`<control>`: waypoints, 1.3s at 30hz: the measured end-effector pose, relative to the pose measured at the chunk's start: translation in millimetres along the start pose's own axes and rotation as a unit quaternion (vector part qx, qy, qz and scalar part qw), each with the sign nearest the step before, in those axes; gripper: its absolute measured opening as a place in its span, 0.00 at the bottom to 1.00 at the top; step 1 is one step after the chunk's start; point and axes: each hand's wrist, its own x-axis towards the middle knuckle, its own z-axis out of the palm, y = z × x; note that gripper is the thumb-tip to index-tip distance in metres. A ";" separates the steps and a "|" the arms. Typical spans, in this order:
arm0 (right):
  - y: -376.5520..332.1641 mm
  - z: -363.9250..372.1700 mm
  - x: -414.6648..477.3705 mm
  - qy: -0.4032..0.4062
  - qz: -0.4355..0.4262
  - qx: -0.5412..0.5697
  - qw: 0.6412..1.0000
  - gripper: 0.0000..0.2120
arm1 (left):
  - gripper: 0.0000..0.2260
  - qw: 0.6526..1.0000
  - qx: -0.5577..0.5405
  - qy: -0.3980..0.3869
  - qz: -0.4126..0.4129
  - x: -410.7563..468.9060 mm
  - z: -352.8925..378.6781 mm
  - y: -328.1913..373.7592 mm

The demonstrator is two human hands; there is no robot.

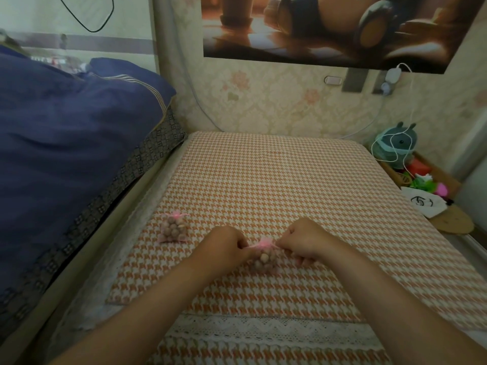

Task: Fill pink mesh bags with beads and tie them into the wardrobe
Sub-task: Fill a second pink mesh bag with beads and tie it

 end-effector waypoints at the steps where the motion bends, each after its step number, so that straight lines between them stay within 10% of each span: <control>1: 0.5 -1.0 -1.5 0.004 0.002 -0.011 1.000 0.16 | 0.25 1.000 0.006 0.000 0.003 0.7 0.0 1.2; 17: -1.3 3.1 -3.7 0.009 -0.015 -0.054 0.998 0.14 | 0.11 0.997 -0.058 0.046 0.012 0.5 8.3 11.2; 27: 1.0 16.6 0.0 0.133 -0.316 -0.063 0.937 0.08 | 0.14 0.999 -0.042 0.027 0.015 22.3 8.8 4.3; 39: 3.5 20.3 12.9 0.130 -0.296 -0.055 0.945 0.03 | 0.09 0.991 -0.099 0.032 0.087 23.9 9.7 -15.5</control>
